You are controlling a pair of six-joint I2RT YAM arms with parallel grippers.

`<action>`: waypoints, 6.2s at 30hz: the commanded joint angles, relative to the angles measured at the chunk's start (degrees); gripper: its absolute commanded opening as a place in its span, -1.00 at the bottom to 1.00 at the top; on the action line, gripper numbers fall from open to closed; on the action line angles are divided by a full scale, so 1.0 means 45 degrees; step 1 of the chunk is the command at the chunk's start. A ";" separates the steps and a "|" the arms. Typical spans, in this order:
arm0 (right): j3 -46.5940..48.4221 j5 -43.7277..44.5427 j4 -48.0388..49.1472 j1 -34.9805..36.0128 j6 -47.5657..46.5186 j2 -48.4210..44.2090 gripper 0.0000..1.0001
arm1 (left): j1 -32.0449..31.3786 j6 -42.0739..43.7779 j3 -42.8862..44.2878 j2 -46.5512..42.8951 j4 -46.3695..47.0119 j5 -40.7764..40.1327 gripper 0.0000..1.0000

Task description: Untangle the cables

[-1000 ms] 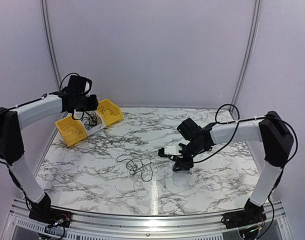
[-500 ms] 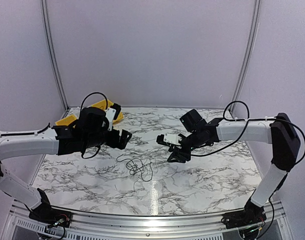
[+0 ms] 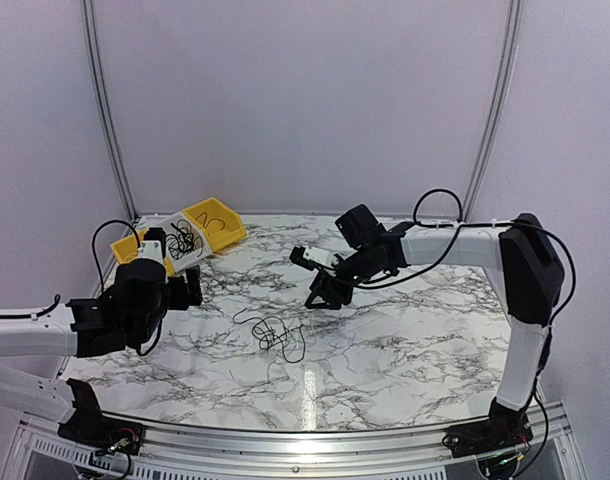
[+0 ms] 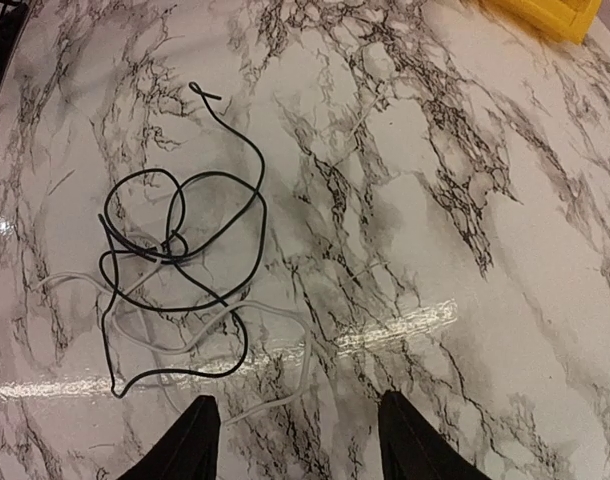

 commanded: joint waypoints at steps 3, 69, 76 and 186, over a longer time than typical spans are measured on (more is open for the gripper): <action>0.1128 -0.0698 -0.0611 0.0101 0.0436 0.1256 0.09 | 0.0204 -0.3087 0.1699 0.2313 -0.4031 -0.4230 0.98; 0.0758 -0.7395 -0.3040 -0.1895 -0.1356 -0.6526 -1.00 | -0.0478 -0.4343 0.4552 1.2884 0.4943 0.6337 -0.03; 0.1178 -0.6320 -0.3679 -0.3245 -0.2027 -0.7375 -1.00 | -0.0478 -0.4395 0.4251 1.2853 0.4942 0.6376 -0.02; -0.2073 -0.0619 -0.1114 -0.1710 -0.3358 -0.4146 0.04 | 0.9143 -0.0714 0.8446 0.7678 -0.3501 -0.1533 -1.00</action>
